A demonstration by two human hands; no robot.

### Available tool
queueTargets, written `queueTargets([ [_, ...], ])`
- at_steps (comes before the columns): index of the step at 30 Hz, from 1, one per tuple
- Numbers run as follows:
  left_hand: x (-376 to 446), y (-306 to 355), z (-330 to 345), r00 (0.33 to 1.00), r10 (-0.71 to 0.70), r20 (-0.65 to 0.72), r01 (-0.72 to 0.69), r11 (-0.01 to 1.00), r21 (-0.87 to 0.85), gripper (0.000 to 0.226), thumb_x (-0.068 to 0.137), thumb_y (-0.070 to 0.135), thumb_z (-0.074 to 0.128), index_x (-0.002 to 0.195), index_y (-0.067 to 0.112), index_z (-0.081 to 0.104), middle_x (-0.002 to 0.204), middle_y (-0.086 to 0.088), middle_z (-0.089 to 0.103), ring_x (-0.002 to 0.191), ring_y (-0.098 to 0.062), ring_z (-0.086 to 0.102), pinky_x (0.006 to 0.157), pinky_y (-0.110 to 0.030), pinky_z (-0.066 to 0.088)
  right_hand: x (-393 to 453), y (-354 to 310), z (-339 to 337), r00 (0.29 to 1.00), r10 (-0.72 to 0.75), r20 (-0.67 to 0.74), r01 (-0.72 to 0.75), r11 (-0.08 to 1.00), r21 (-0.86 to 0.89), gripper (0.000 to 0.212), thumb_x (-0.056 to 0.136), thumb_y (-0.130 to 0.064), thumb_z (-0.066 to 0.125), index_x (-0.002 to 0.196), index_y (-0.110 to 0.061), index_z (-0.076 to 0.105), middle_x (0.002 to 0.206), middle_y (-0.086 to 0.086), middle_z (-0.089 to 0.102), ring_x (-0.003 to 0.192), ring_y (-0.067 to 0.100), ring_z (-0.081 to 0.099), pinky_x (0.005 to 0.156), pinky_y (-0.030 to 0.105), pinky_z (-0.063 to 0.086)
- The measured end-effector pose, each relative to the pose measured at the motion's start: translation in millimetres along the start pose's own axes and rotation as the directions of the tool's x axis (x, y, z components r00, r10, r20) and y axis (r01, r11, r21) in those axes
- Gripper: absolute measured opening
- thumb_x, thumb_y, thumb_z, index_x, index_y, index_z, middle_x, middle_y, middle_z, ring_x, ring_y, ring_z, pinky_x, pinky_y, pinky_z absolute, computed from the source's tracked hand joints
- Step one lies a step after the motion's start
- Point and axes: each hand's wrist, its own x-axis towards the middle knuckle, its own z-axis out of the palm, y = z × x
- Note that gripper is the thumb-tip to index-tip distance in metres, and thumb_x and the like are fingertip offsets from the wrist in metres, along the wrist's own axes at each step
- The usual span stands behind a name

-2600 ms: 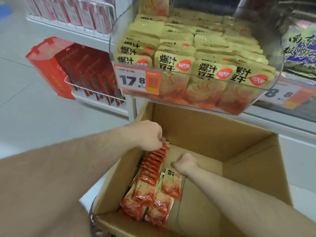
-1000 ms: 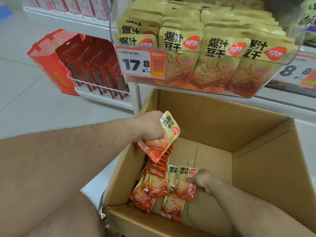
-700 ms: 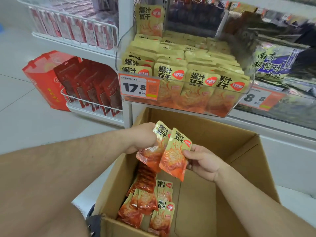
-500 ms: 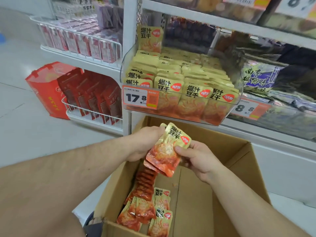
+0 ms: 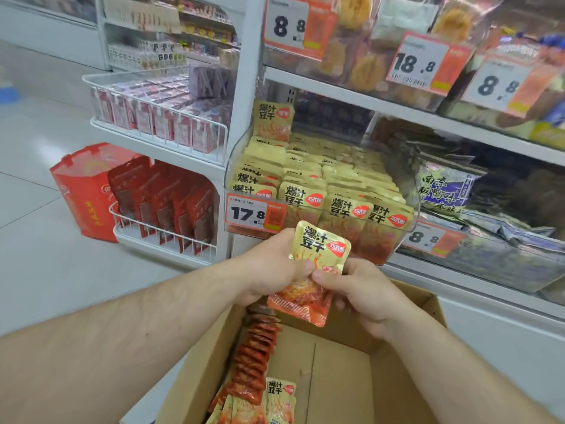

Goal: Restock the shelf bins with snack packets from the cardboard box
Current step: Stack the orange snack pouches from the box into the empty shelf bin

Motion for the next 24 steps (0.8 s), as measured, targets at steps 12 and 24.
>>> queueTargets([
  [12, 26.0, 61.7, -52.5, 0.807, 0.520, -0.280, -0.210, 0.696, 0.687, 0.032, 0.099, 0.034, 0.050, 0.129, 0.023, 0.051, 0.120, 0.007, 0.053, 0.110, -0.012, 0.051, 0.100, -0.034, 0.044, 51.0, -86.7, -40.6, 0.972, -0.139, -0.189, 0.158, 0.983, 0.092, 0.015, 0.091, -0.008, 0.065, 0.077, -0.014, 0.064, 0.049, -0.007, 0.053, 0.040, 0.008, 0.033, 0.044, 0.021, 0.027],
  [24, 141.0, 96.0, -132.5, 0.977, 0.191, -0.095, 0.104, -0.040, 0.994, 0.077, 0.094, 0.071, 0.015, 0.156, 0.026, 0.026, 0.162, -0.003, 0.027, 0.150, -0.021, 0.021, 0.121, -0.053, -0.010, 143.4, -149.7, -38.1, 0.744, -0.524, -0.415, 0.424, 0.850, -0.314, 0.015, 0.081, -0.018, 0.080, 0.081, -0.026, 0.068, 0.081, -0.006, 0.072, 0.072, 0.014, 0.063, 0.079, 0.042, 0.057],
])
